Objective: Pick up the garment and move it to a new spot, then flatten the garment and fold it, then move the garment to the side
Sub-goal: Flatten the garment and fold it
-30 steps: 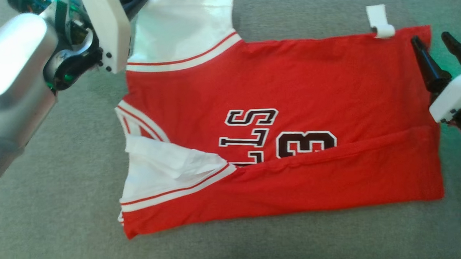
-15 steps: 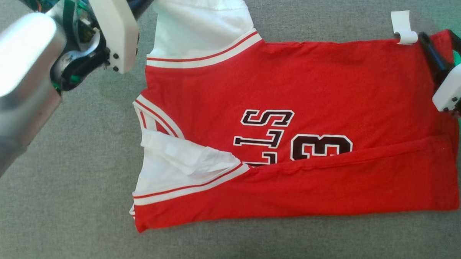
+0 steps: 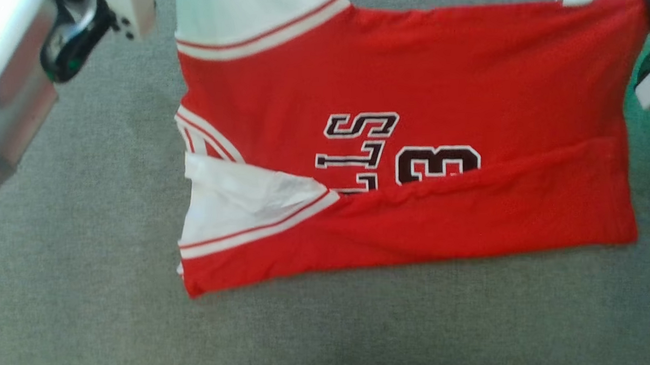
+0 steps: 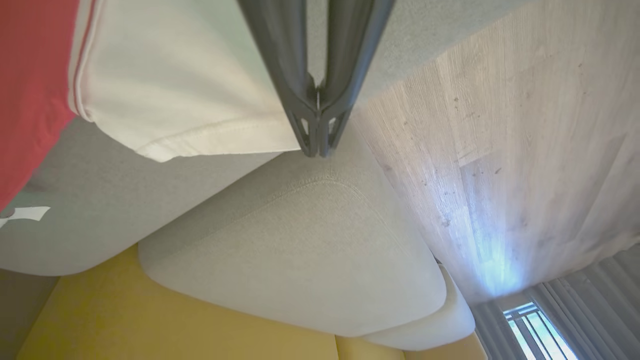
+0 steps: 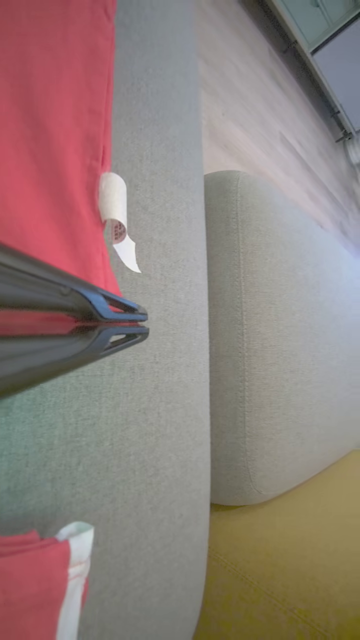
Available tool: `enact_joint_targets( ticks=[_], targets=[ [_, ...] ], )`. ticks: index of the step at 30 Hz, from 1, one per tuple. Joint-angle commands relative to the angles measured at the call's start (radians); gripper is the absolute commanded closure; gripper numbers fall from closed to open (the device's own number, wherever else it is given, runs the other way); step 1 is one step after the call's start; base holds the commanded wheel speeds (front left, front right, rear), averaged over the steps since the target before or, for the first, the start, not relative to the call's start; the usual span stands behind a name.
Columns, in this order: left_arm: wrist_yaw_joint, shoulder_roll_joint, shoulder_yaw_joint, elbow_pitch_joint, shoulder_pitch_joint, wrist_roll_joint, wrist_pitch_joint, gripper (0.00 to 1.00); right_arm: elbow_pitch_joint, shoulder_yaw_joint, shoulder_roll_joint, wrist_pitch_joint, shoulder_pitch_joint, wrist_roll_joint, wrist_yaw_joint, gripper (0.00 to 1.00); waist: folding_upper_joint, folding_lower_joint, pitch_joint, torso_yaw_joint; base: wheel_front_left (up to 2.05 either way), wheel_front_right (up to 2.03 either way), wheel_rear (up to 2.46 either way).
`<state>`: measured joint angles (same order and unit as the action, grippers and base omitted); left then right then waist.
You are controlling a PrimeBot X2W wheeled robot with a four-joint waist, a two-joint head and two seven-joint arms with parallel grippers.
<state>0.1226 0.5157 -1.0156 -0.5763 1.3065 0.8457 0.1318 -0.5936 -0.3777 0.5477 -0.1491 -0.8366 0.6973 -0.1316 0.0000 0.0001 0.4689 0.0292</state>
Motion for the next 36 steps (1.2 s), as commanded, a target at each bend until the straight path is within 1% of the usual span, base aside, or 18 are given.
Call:
enact_joint_targets(
  ticks=[1, 6, 10, 16, 20, 24, 27, 32, 36],
  targets=[
    [-0.004, 0.031, 0.055, -0.001, 0.086, -0.006, -0.025, 1.00, 0.021, -0.006, 0.029, 0.020, -0.021, 0.013, 0.001, 1.00, 0.0000, -0.0001, -0.005, -0.001, 0.00, 0.00, 0.00],
    [0.001, 0.016, 0.057, -0.029, 0.103, -0.008, -0.089, 1.00, 0.017, -0.011, 0.047, 0.052, -0.041, 0.023, 0.001, 1.00, 0.0000, -0.0001, -0.020, 0.005, 0.00, 0.00, 0.00],
    [0.005, 0.014, 0.044, -0.018, 0.071, 0.013, -0.112, 1.00, 0.023, -0.022, 0.057, 0.062, -0.006, 0.047, 0.001, 1.00, 0.0000, -0.0001, -0.038, 0.015, 0.00, 0.00, 0.00],
    [0.006, 0.061, 0.028, 0.068, -0.030, 0.046, -0.143, 1.00, 0.050, -0.026, 0.087, 0.082, 0.087, 0.091, 0.001, 1.00, 0.0000, -0.0001, -0.070, 0.040, 0.00, 0.00, 0.00],
    [-0.013, 0.098, 0.028, 0.137, -0.096, 0.061, -0.156, 1.00, 0.074, -0.021, 0.104, 0.091, 0.142, 0.108, 0.001, 1.00, 0.0000, -0.0001, -0.085, 0.049, 0.00, 0.00, 0.00],
    [-0.063, 0.158, 0.023, 0.259, -0.205, 0.079, -0.169, 1.00, 0.107, -0.007, 0.125, 0.106, 0.214, 0.126, 0.001, 1.00, 0.0000, -0.0001, -0.104, 0.058, 0.00, 0.00, 0.00],
    [-0.127, 0.213, 0.015, 0.363, -0.292, 0.068, -0.191, 1.00, 0.128, 0.002, 0.134, 0.110, 0.274, 0.137, 0.001, 1.00, 0.0000, -0.0001, -0.122, 0.062, 0.00, 0.00, 0.00],
    [-0.233, 0.284, 0.010, 0.538, -0.450, 0.097, -0.220, 1.00, 0.172, 0.032, 0.148, 0.115, 0.376, 0.149, 0.001, 1.00, 0.0000, -0.0001, -0.146, 0.069, 0.00, 0.00, 0.00],
    [-0.315, 0.334, 0.000, 0.646, -0.555, 0.101, -0.244, 1.00, 0.203, 0.059, 0.152, 0.115, 0.455, 0.153, 0.001, 1.00, 0.0000, -0.0001, -0.163, 0.075, 0.00, 0.00, 0.00]
  ],
)
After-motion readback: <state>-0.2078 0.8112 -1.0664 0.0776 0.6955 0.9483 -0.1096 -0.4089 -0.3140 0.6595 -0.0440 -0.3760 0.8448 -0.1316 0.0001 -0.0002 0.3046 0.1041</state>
